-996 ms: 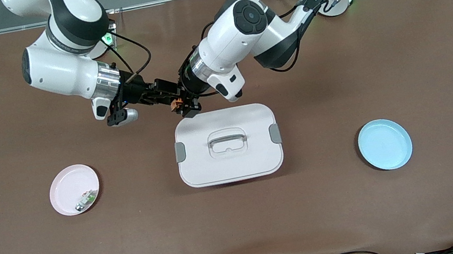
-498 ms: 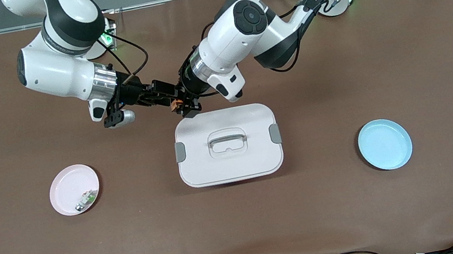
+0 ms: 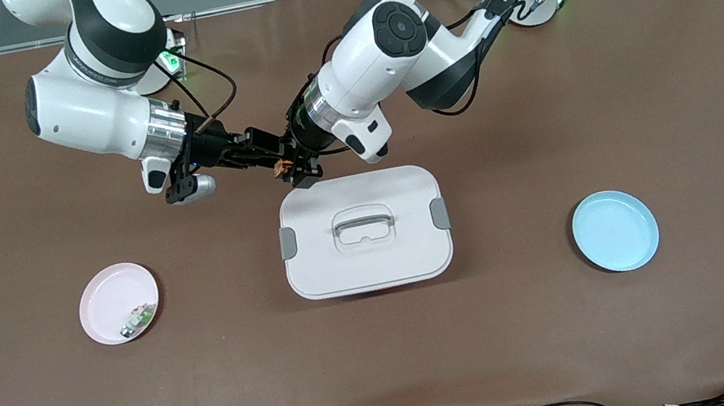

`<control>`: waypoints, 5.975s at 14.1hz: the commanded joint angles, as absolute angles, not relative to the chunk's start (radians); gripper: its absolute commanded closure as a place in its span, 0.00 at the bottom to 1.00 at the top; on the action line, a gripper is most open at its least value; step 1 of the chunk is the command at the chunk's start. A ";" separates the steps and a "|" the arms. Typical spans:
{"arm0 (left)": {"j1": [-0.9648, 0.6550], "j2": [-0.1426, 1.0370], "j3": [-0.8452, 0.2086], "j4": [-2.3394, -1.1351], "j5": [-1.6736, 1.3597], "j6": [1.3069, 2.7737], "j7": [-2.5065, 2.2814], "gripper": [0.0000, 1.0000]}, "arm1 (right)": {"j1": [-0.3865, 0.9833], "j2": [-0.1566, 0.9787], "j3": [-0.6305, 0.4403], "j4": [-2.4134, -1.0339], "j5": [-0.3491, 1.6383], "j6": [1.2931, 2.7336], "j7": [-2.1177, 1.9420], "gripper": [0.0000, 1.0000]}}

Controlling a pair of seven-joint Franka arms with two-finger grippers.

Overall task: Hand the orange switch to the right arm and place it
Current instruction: 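Close the right gripper on the switch beside the left gripper, then open the left gripper and withdraw it from the switch, then carry the switch to the pink plate with the right gripper while the left gripper retracts, then lower the switch onto the pink plate and open the right gripper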

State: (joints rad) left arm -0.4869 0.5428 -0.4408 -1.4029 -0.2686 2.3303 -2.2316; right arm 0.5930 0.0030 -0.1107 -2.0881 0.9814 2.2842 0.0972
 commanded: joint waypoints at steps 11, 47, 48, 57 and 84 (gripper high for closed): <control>-0.486 0.523 -0.436 -1.394 -0.252 2.290 -2.249 0.85 | 0.592 0.002 -0.103 -2.088 0.969 2.281 0.136 1.00; -0.056 0.192 -0.446 -1.416 -0.225 1.476 -1.466 0.00 | 0.247 0.047 -0.106 -1.957 0.214 1.920 -0.682 1.00; -0.020 0.172 -0.446 -1.445 -0.225 1.471 -1.386 0.00 | 0.247 0.052 -0.106 -1.957 0.174 1.927 -0.704 1.00; 0.380 0.095 -0.443 -1.519 -0.163 1.285 -0.463 0.00 | 0.160 0.123 -0.106 -1.971 0.054 2.066 -1.004 1.00; 0.056 0.095 -0.195 -1.453 0.043 1.542 -0.054 0.00 | -0.020 0.403 -0.101 -2.158 0.423 2.660 -1.867 1.00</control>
State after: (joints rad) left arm 0.1463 0.0968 -0.2944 -1.4647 0.0206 1.5404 -0.0589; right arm 0.0027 0.3801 -0.1191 -2.1876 0.3658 2.6571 -1.7904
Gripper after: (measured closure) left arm 0.000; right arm 0.555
